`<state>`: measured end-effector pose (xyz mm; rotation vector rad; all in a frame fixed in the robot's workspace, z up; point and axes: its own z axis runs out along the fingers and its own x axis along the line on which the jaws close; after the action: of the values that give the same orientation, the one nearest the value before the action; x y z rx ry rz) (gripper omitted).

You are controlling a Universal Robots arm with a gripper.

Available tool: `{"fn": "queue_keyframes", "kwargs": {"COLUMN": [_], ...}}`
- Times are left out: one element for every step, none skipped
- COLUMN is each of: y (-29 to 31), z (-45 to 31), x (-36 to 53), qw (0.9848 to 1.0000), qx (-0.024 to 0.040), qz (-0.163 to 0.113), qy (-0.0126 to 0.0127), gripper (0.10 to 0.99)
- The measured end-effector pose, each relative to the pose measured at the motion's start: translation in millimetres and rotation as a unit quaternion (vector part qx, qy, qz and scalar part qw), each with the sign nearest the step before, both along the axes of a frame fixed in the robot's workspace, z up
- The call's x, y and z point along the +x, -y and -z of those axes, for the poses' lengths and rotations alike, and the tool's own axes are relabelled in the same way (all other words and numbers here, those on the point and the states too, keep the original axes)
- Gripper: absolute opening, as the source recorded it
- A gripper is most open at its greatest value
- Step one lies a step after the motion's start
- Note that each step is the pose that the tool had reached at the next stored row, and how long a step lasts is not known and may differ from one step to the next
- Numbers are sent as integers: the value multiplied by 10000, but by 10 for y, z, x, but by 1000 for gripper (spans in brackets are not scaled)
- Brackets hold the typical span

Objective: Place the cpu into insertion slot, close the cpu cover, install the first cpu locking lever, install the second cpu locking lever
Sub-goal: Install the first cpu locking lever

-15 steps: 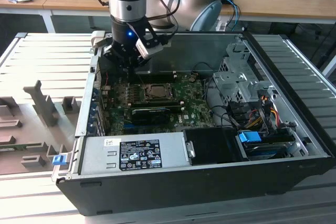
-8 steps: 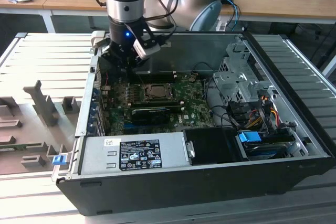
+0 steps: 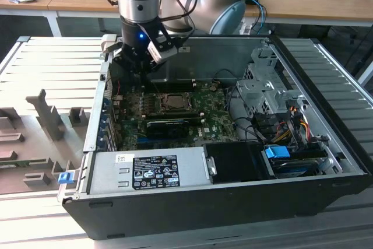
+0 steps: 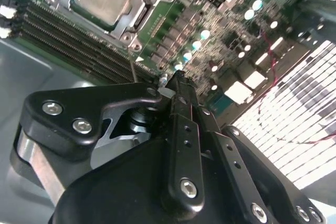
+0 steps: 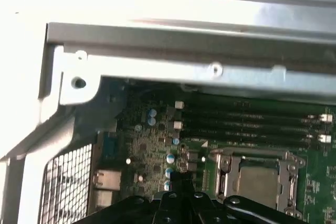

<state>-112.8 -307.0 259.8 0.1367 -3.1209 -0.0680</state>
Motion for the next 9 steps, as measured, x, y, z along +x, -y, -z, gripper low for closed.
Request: {"fn": "queue_keyframes", "kwargs": {"y": [-29, -53, -76, -98, -118, -142, -151, -161, -172], "z": [1, 2, 3, 4, 6, 8, 9, 10, 12], "x": [0, 0, 1, 2, 3, 10, 21, 38, 70], "qw": [10000, 10000, 10000, 10000, 10000, 10000, 10000, 10000, 10000], "qx": [0, 0, 0, -1, 0, 0, 0, 0, 0], "qz": [0, 0, -1, -1, -1, -1, -2, -2, -1], "qy": [0, 0, 0, 0, 0, 0, 0, 0, 0], "gripper": [106, 106, 106, 106, 106, 106, 106, 106, 106]}}
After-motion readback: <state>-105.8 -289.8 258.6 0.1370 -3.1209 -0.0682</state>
